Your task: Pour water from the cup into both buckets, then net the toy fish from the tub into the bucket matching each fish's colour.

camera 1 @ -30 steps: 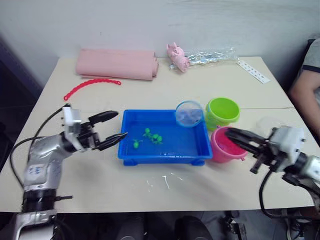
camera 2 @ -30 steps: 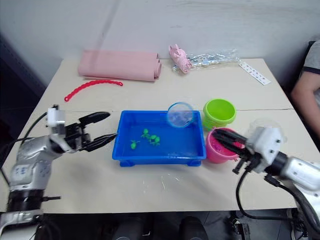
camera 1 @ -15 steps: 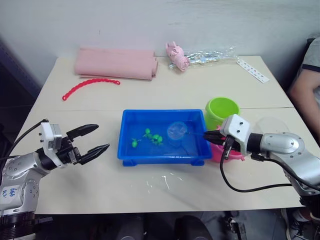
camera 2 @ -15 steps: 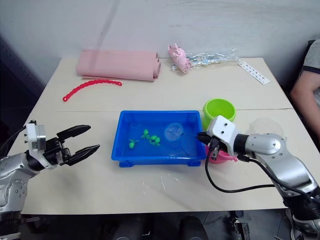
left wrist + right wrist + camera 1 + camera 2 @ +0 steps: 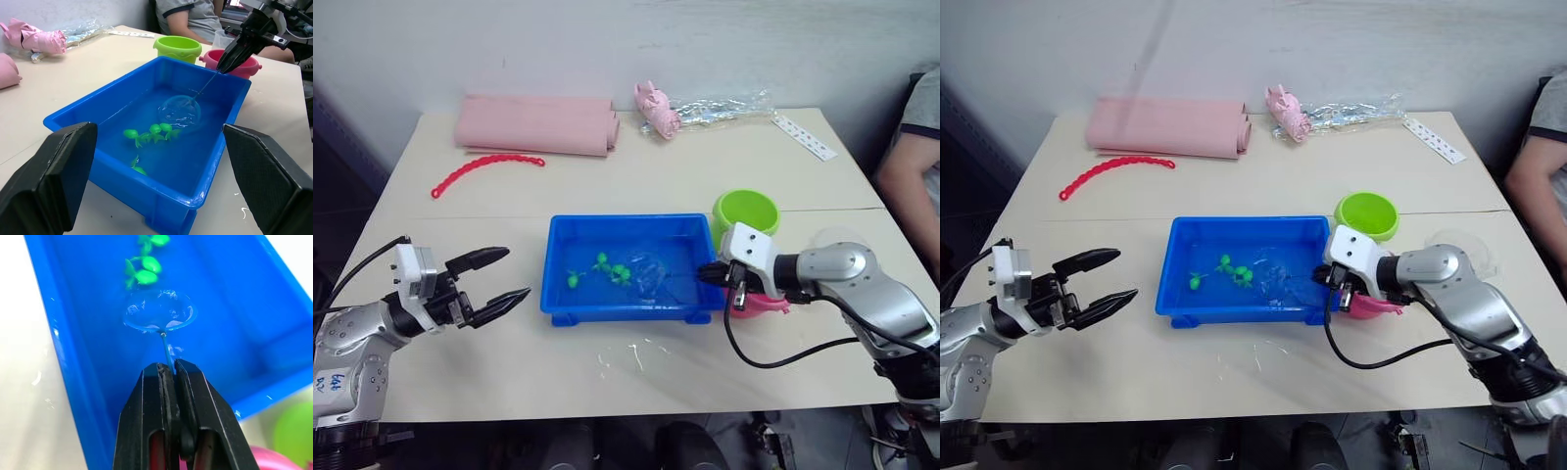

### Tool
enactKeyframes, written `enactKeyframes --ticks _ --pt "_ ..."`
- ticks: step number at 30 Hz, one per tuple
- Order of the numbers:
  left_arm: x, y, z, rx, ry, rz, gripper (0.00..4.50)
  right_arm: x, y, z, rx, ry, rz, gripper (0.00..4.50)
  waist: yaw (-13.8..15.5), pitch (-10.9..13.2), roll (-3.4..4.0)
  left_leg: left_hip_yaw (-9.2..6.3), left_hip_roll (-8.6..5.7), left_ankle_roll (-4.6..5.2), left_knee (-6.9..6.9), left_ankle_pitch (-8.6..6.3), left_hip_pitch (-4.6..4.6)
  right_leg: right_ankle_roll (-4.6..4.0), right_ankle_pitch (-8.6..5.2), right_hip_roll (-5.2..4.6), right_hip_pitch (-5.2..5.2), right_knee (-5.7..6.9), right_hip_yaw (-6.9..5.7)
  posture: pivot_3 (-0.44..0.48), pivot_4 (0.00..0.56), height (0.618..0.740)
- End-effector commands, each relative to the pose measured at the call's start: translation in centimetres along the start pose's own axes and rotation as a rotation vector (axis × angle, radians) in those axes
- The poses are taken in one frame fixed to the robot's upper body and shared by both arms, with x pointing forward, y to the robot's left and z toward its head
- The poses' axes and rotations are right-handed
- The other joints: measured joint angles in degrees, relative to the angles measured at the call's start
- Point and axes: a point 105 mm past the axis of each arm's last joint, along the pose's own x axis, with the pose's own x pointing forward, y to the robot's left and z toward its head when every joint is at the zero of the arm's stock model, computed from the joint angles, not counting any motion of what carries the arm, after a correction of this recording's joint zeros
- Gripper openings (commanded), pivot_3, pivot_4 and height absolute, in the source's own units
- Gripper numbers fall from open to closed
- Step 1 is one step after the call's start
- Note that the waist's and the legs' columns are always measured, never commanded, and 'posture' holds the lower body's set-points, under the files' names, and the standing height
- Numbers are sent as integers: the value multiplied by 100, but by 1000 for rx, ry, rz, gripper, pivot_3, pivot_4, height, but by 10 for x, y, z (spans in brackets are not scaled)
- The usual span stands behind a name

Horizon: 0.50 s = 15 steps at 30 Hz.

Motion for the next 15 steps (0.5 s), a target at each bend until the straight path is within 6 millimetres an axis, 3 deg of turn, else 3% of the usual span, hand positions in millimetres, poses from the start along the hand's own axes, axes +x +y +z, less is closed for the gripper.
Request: enactKeyframes --ticks 1,15 --pt "0 -1 6 35 3 -15 4467 3 2 11 -6 -30 15 0 1 0 0 0 0 0 0 0 0 0 0 0 -1 0 0 0 150 740" --pt "2 1 8 42 -9 -11 4467 4 4 -3 47 -33 18 0 6 1 1 1 0 -1 -2 -3 -1 0 0 0 0 -4 0 0 150 740"
